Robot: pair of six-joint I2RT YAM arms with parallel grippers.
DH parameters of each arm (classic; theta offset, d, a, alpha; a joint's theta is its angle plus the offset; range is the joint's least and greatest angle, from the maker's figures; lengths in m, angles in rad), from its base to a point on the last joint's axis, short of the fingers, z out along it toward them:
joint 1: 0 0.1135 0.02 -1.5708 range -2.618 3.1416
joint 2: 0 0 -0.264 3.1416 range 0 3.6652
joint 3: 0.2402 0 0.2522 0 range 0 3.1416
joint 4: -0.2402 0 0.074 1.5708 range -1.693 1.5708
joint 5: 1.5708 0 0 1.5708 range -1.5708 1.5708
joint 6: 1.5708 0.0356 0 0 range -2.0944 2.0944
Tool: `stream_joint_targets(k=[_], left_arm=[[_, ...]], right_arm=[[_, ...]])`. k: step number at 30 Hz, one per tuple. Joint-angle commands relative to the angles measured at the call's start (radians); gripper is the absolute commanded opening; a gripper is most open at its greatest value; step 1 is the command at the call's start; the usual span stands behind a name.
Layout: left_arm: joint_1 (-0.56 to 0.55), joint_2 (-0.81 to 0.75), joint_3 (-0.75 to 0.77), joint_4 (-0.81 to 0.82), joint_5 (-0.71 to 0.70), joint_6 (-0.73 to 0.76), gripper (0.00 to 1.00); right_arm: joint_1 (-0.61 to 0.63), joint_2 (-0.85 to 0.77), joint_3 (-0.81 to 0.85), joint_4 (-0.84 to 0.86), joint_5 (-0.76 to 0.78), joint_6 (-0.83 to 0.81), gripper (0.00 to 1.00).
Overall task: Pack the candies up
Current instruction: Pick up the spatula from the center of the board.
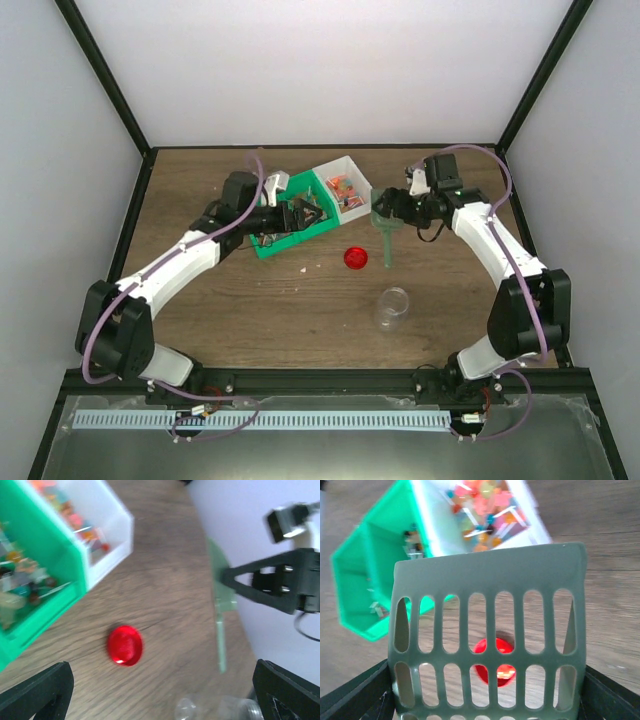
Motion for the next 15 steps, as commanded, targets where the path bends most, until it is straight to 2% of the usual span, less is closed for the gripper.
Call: stream_joint_targets(k=[1,4,10,12,15], left_arm=[[-0.014,-0.037,-0.063,0.278,0.197,-0.079,1.00],[-0.020,-0.041,-0.095,0.415,0.233,-0.139,1.00],[-0.047,-0.020,-0.070,0.453,0.254,-0.139,1.00],[-0.063,-0.004,-0.049,0.453,0.262,-0.125,0.97],[-0.103,0.030,-0.005,0.443,0.277,-0.087,0.88]], right_arm=[[0.003,-0.010,0.035,0.093,-0.277,0.110,0.76],[0.003,-0.011,0.000,0.176,-0.446,0.201,0.75],[0.004,-0.058,-0.083,0.350,-0.601,0.356,0.74],[0.006,-0.074,-0.118,0.418,-0.633,0.412,0.74],[0.011,-0.086,-0.148,0.469,-0.645,0.453,0.74]])
